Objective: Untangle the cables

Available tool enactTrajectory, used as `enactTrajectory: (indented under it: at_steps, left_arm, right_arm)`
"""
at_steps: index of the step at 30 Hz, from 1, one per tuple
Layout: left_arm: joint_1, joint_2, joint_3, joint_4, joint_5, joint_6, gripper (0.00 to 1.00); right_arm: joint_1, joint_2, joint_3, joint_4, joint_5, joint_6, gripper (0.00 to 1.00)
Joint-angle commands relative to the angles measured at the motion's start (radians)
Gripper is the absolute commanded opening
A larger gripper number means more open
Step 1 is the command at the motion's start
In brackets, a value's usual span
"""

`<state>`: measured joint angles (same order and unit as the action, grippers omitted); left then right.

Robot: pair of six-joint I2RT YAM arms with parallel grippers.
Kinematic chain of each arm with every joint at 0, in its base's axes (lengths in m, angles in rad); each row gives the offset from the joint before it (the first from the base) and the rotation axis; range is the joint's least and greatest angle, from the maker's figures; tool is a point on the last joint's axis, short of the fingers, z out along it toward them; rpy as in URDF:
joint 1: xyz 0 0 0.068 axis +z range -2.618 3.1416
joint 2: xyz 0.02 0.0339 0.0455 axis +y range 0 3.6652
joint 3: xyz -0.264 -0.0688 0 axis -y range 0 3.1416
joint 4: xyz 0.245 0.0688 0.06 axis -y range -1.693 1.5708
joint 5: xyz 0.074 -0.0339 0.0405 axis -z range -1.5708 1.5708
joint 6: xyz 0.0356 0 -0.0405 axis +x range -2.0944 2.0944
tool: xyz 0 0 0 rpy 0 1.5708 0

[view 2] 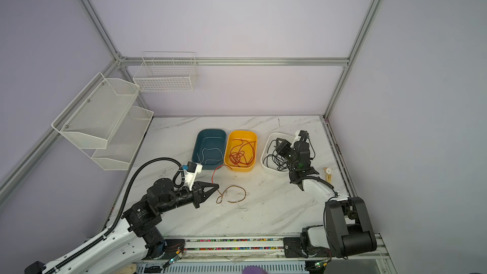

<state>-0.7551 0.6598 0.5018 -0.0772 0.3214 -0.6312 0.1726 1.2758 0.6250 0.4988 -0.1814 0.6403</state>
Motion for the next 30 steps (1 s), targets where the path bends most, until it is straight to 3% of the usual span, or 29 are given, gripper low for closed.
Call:
enactTrajectory:
  at_steps: [1,12,19,30]
  left_arm:
    - [-0.004,0.017,0.15,0.016,0.004,0.034,0.0]
    - [-0.003,0.172,0.465,-0.072,-0.048,0.091,0.0]
    - [-0.004,0.299,0.703,-0.105,-0.044,0.119,0.0]
    - [0.005,0.404,0.926,-0.174,-0.109,0.211,0.0]
  right_arm:
    - [-0.005,-0.065,0.019,-0.103,-0.015,-0.066,0.59]
    - [0.04,-0.2,0.01,-0.137,-0.331,-0.142,0.67]
    - [0.328,-0.256,-0.041,-0.162,-0.262,-0.212,0.67]
    - [0.485,-0.315,-0.191,0.044,-0.284,-0.168,0.68]
